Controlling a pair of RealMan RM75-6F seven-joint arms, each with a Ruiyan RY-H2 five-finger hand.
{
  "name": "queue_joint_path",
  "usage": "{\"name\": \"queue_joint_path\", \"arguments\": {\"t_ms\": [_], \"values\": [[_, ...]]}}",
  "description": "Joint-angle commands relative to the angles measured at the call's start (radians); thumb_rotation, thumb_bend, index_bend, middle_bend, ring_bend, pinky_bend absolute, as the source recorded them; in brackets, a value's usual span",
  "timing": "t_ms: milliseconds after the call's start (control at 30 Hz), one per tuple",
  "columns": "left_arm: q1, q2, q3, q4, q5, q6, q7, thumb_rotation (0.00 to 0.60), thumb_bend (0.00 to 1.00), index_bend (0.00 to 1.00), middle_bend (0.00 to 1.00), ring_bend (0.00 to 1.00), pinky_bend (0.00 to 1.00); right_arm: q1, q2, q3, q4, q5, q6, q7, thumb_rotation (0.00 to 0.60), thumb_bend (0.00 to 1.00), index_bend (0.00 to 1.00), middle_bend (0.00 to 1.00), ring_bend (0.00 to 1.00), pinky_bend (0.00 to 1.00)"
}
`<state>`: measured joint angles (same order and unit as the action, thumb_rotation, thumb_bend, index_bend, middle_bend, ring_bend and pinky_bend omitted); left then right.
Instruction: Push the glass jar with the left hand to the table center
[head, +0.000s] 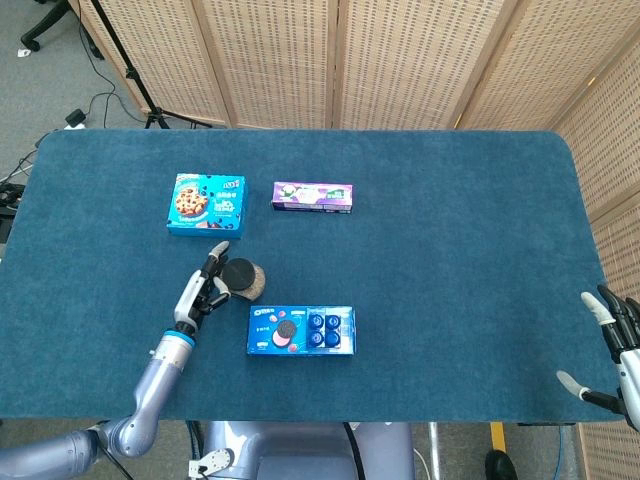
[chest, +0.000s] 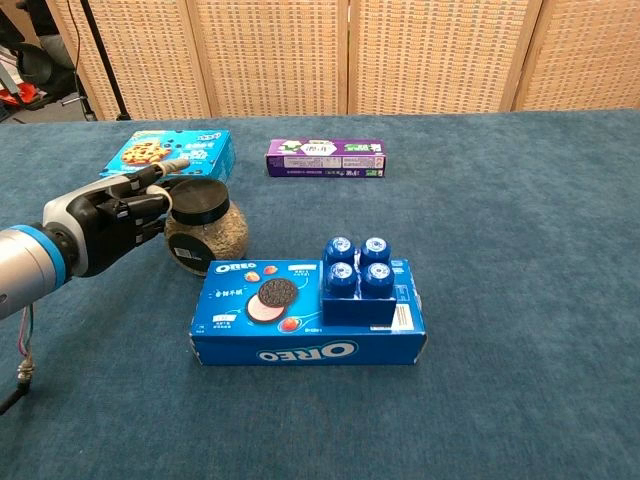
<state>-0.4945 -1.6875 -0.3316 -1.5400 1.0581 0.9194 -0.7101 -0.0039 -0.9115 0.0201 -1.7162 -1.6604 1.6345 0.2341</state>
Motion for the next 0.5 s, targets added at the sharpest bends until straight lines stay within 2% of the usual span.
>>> {"name": "queue_joint_path", "arguments": {"t_ms": [33,500], "values": [[-0.010,-0.003,-0.012,-0.004,-0.010,-0.015,-0.003,0.600,0.95,0.00,0.00,0.00,0.00,0.000,-0.001,0.000,0.000,-0.001,-0.001,-0.003,0.600,0.00,0.00,0.00,0.00,0.00],[-0.062,-0.062,-0.049,0.029,-0.037,-0.051,0.038,0.600,0.94,0.00,0.00,0.00,0.00,0.004,-0.005,0.000,-0.003,0.002,-0.010,-0.017,0.600,0.00,0.00,0.00,0.00,0.00]]}}
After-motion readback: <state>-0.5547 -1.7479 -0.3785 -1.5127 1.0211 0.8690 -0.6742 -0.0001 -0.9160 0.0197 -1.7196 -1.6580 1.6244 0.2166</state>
